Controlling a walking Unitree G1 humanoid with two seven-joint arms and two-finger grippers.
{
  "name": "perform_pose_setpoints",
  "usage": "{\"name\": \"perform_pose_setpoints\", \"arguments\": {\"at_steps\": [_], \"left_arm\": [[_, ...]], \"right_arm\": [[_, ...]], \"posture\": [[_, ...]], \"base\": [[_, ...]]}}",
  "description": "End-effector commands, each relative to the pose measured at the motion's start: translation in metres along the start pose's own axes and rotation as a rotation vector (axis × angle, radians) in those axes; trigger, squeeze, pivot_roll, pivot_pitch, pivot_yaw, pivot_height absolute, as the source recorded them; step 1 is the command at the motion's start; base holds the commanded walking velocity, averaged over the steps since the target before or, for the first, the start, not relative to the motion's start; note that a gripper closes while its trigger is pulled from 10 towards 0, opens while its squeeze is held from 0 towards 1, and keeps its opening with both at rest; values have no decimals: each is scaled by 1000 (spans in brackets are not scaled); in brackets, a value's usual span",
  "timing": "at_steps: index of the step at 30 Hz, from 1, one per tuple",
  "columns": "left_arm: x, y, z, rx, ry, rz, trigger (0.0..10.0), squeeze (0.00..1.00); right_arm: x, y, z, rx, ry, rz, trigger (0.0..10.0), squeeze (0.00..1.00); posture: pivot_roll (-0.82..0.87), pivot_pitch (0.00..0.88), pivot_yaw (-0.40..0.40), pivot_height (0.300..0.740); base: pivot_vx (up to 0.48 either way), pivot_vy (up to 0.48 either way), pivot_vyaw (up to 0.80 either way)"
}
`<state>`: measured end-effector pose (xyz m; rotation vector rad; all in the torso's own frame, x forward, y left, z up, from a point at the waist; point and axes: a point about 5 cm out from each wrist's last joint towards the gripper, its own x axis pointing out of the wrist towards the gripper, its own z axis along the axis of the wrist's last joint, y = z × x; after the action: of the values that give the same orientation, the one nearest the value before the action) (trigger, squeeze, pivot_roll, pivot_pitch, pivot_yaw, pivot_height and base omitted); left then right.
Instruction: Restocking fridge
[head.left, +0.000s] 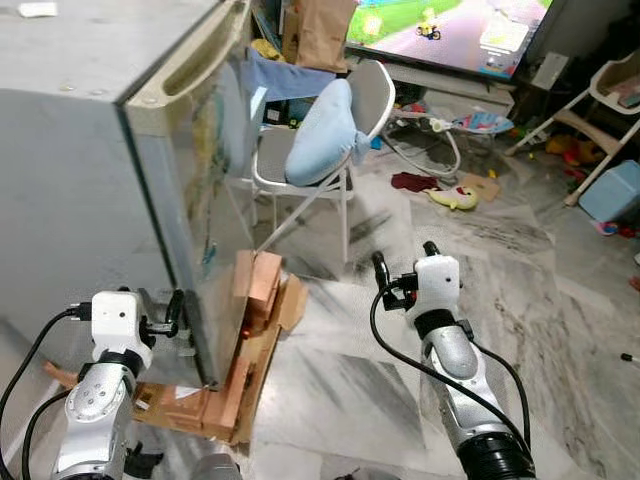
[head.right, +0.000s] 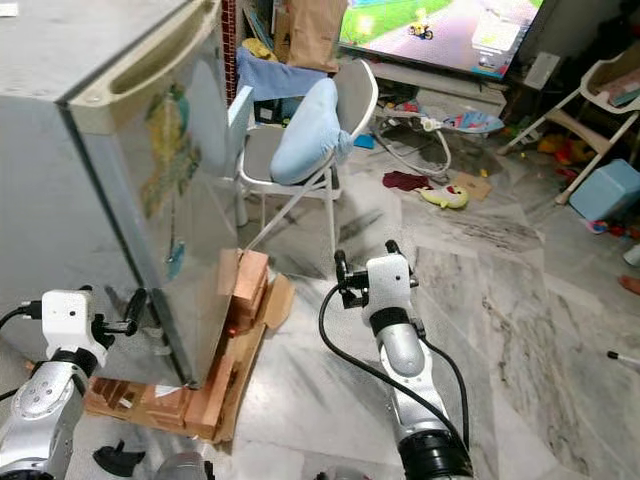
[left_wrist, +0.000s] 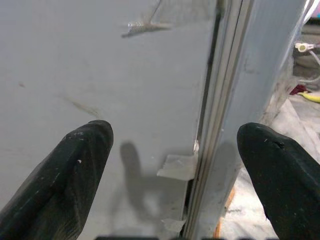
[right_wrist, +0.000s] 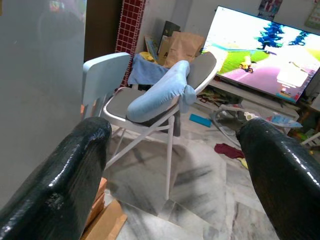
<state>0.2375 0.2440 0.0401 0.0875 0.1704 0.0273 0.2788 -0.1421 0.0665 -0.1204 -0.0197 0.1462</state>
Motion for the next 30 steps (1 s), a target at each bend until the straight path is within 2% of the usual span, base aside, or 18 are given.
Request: {"name": "perform_pose_setpoints", "arguments": {"at_steps": [1, 3, 4, 7, 9, 12, 19, 20, 23, 24, 26, 30], "left_arm": [[6, -5, 5, -18, -18, -22, 10000, 0], [11, -8, 11, -45, -36, -58, 10000, 0], [11, -8, 11, -45, -36, -58, 10000, 0], [20, -16, 22, -30, -59, -148, 10000, 0], [31, -22, 32, -17, -82, -200, 10000, 0], [39, -25, 38, -3, -96, -218, 10000, 0], [39, -25, 38, -3, -96, -218, 10000, 0], [42, -25, 40, -4, -100, -217, 10000, 0], [59, -32, 57, -5, -137, -244, 10000, 0], [59, -32, 57, -5, -137, -244, 10000, 0], [60, -42, 63, 15, -153, -327, 10000, 0], [63, -53, 69, 30, -171, -379, 10000, 0]], "right_arm": [[-3, -11, -2, -11, 7, -33, 10000, 0], [-4, -11, -2, -11, 9, -32, 10000, 0], [-4, -11, -2, -11, 9, -32, 10000, 0], [-9, -14, -4, -35, 27, -32, 10000, 0], [-24, -27, -18, -106, 117, -108, 10000, 0], [-37, -35, -29, -69, 186, -170, 10000, 0], [-37, -35, -29, -69, 186, -170, 10000, 0], [-42, -37, -32, -45, 207, -184, 10000, 0], [-94, -44, -62, 51, 453, -90, 10000, 0], [-94, -44, -62, 51, 453, -90, 10000, 0], [-96, -43, -63, 86, 446, -46, 10000, 0], [-92, -40, -58, 139, 407, -4, 10000, 0]], "posture": [[63, 0, -106, 740], [58, 0, -109, 740], [58, 0, -109, 740], [49, 0, -118, 740], [39, 0, -121, 740], [28, 0, -119, 740], [28, 0, -119, 740], [22, 0, -118, 740], [-34, 16, -110, 740], [-34, 16, -110, 740], [-38, 18, -110, 740], [-37, 15, -113, 740]], "base": [[0, 0, 0], [0, 0, 0], [0, 0, 0], [0, 0, 0], [0, 0, 0], [0, 0, 0], [0, 0, 0], [0, 0, 0], [0, 0, 0], [0, 0, 0], [0, 0, 0], [0, 0, 0]]}}
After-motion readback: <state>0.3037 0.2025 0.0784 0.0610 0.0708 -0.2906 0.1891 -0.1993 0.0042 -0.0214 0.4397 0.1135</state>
